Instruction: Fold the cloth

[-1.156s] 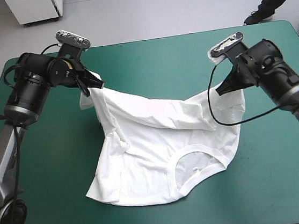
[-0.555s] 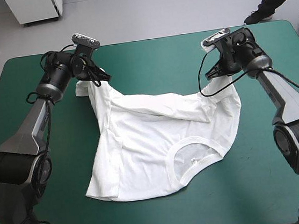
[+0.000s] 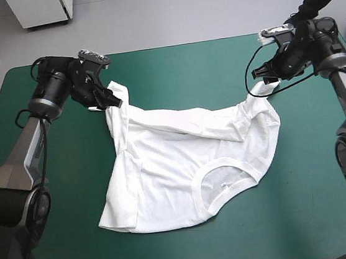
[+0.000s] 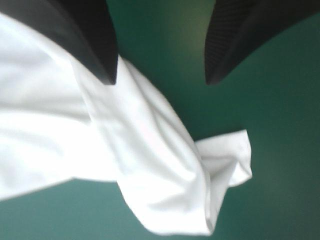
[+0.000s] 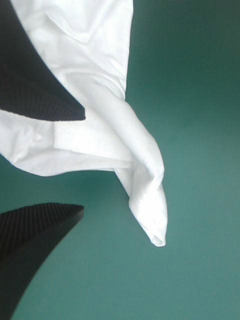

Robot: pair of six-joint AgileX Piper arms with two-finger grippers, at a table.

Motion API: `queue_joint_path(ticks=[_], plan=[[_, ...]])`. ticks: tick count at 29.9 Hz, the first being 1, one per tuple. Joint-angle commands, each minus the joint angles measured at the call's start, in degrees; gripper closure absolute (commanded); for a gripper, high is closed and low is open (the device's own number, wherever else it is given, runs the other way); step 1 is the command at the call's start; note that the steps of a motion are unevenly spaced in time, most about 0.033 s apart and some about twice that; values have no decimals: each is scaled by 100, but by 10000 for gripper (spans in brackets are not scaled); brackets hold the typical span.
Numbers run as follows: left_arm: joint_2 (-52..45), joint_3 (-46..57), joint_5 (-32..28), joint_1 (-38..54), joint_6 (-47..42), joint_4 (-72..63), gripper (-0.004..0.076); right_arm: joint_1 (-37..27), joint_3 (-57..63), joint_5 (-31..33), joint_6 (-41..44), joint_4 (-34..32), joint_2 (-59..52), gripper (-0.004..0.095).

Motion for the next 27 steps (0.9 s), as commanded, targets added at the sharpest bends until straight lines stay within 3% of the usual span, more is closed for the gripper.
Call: queue_joint_path(ticks=[1,8,14,21,27], plan=[[-900,-53,523,0,-15,-198,325,-118,-192,91,-187,479,-780,412],[-2341,1490,593,-12,-65,-266,325,107,700,168,-210,498,-1835,412],[-3365,3569,-73,-50,-65,-444,325,559,2020,29,-209,203,-2731,412],[-3542,5135,-465,-50,258,-920,309,794,3037,-250,-198,-78,-3353,412],[-3451,5588,-759,-59,576,-1350,310,794,3140,-275,-135,-257,-3488,412]])
